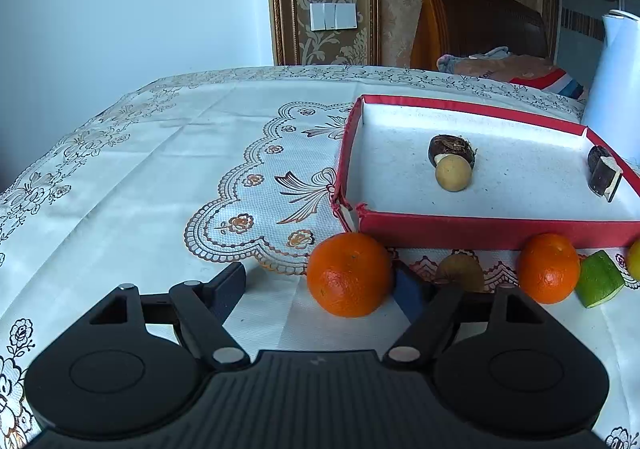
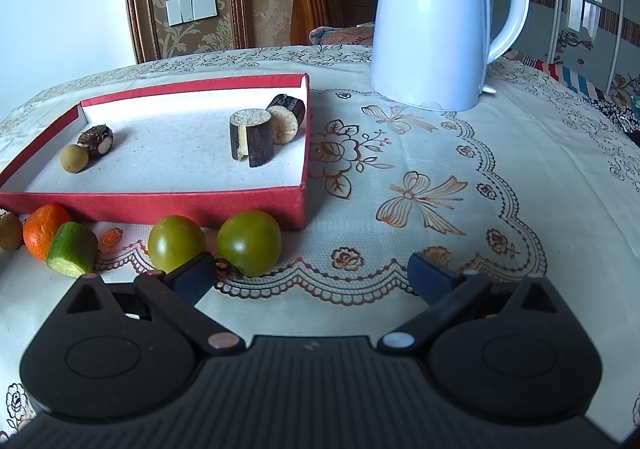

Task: Organize fruits
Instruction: 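Close the left tool on an orange while the right tool grasps a green tomato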

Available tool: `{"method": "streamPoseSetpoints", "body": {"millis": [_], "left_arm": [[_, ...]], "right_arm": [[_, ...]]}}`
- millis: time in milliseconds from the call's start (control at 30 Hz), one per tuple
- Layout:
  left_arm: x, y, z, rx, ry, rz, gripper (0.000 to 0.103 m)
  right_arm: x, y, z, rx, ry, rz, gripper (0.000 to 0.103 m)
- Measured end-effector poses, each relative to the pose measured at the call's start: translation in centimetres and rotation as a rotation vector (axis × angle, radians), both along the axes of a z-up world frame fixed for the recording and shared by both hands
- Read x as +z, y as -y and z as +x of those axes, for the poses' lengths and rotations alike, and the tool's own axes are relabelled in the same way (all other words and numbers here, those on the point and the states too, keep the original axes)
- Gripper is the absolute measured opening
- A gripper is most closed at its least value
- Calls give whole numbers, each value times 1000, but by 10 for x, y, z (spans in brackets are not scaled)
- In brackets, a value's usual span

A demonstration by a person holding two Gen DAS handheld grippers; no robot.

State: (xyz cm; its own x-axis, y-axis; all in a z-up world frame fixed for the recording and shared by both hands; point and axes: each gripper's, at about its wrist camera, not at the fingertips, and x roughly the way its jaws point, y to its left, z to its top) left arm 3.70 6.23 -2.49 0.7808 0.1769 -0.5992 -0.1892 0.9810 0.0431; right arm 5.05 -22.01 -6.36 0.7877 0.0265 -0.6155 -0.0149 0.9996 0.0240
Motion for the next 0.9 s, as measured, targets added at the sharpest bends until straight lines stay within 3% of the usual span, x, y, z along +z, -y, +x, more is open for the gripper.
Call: {"method": "streamPoseSetpoints", "body": {"millis": [133,900], "left_arm": [[1,0,0,-2,1,1,77],[1,0,0,-1,6,-2,77]], "right_arm": [[1,-3,-2,20,13,-9,89],[2,2,-4,15,26,29,87]]}}
